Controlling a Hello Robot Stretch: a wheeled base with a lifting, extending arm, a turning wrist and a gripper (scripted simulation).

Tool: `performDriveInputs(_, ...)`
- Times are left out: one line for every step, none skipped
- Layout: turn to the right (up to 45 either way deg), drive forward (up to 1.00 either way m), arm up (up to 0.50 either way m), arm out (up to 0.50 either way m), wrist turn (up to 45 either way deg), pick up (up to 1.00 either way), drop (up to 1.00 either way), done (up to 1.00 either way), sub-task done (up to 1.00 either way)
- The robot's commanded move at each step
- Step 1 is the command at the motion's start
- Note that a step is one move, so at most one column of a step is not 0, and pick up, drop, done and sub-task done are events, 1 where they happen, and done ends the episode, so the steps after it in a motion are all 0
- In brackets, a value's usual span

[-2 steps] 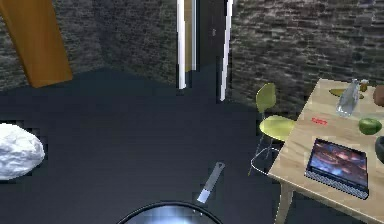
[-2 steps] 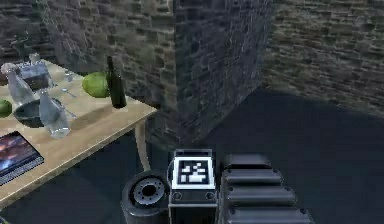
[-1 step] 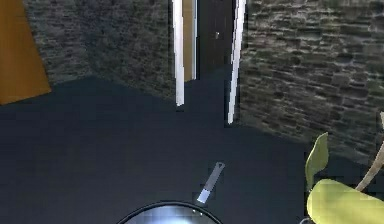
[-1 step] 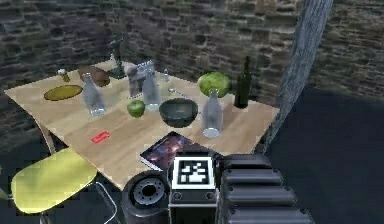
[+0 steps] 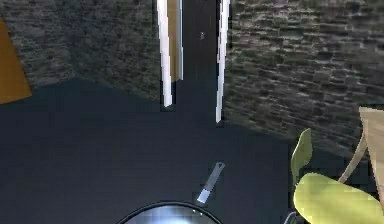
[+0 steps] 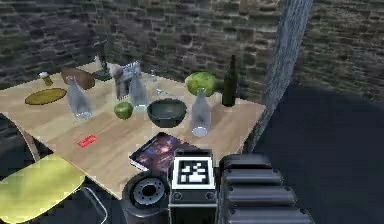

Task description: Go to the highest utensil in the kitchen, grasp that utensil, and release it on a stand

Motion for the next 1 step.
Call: performDriveInputs(0.0, 1.0, 0.0, 0.0, 0.0, 0.0, 0.0, 0.0, 0.0)
